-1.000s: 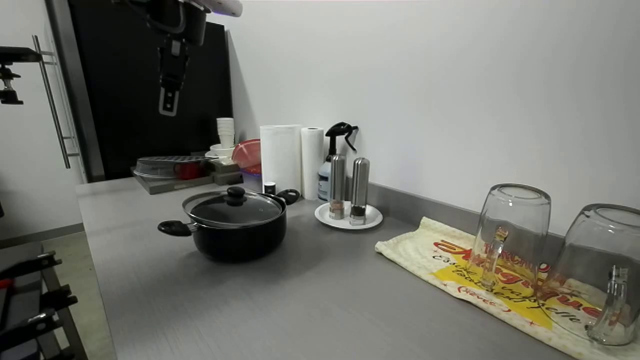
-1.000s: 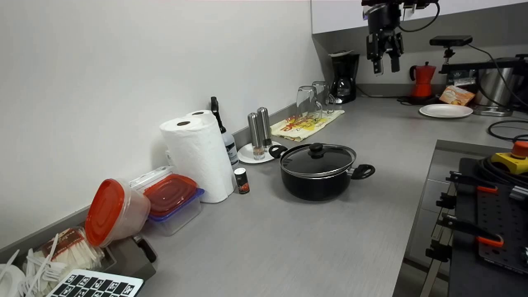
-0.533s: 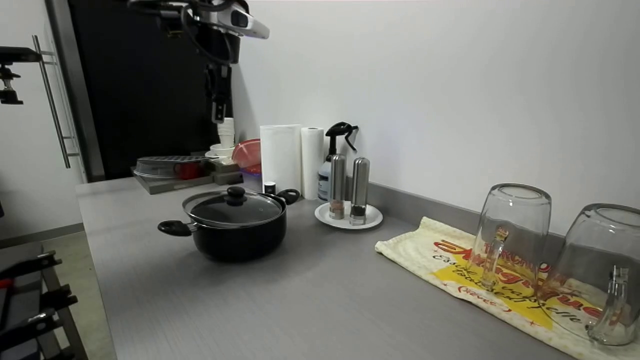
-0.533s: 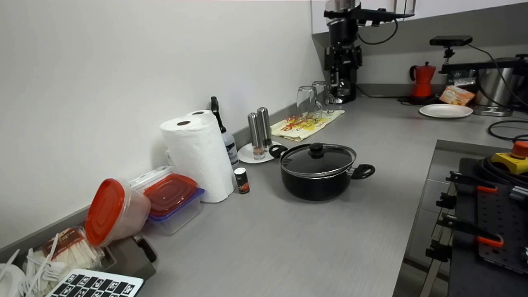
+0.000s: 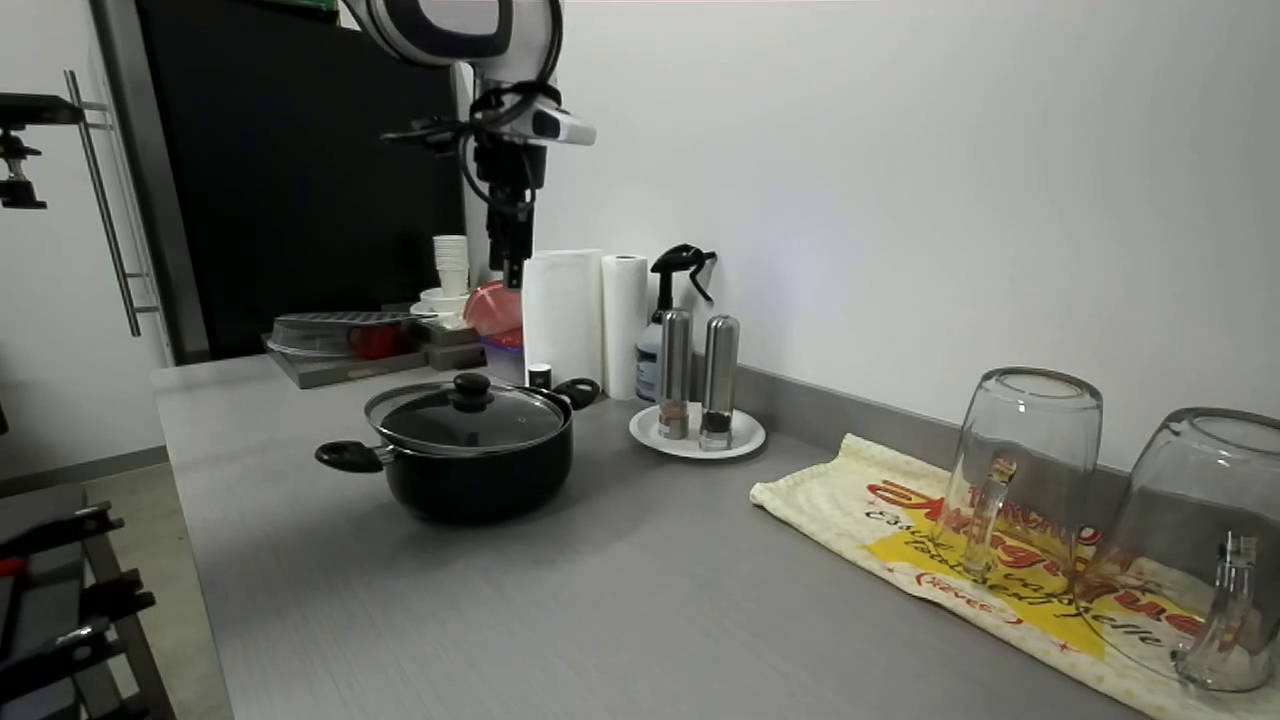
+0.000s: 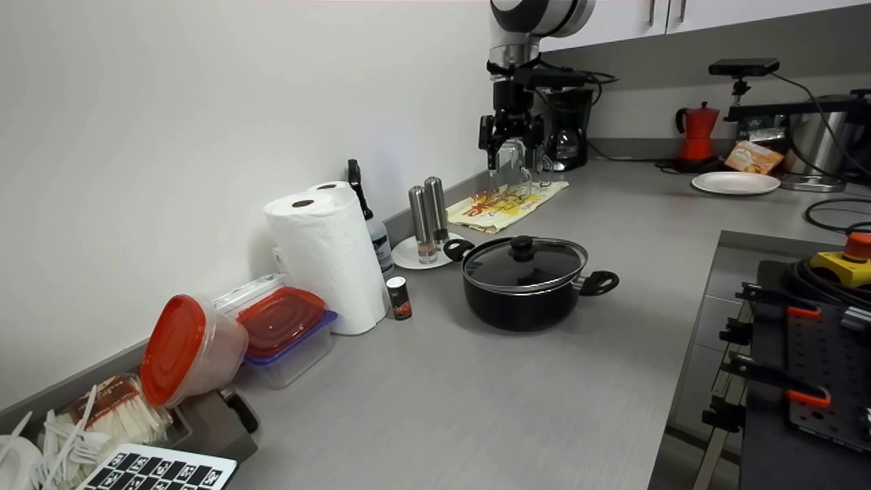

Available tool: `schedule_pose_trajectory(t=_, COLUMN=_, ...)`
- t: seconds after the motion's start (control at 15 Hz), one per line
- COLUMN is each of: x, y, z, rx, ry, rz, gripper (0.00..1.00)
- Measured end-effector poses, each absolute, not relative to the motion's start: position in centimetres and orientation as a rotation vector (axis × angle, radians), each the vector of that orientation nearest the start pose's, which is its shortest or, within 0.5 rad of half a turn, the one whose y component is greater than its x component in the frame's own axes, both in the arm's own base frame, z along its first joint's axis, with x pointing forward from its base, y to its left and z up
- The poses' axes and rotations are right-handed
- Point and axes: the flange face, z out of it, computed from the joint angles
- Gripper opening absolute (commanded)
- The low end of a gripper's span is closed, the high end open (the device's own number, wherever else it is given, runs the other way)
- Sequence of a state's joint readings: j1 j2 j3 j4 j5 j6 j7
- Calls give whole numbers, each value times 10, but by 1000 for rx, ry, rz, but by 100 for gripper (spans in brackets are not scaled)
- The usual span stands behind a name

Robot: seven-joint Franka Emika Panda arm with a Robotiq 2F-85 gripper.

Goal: Remove the lid from the black pot

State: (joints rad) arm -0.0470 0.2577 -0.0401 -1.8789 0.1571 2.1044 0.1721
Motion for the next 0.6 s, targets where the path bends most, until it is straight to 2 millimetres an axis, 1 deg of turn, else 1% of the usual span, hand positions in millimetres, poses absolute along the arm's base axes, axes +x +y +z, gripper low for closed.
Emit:
schedule_pose_trajectory(t=0.13, x=618, y=-40, z=355, rx=-2974, ry=534, rz=77, gripper=100)
schedule_pose_trajectory(t=0.4, x=622, y=-28, z=324, rx=-2975, ry=551, rz=152, gripper=100)
schedule_pose_trajectory(t=0.6, x=622, y=-15, z=311, rx=-2978, ry=542, rz=187, gripper=100)
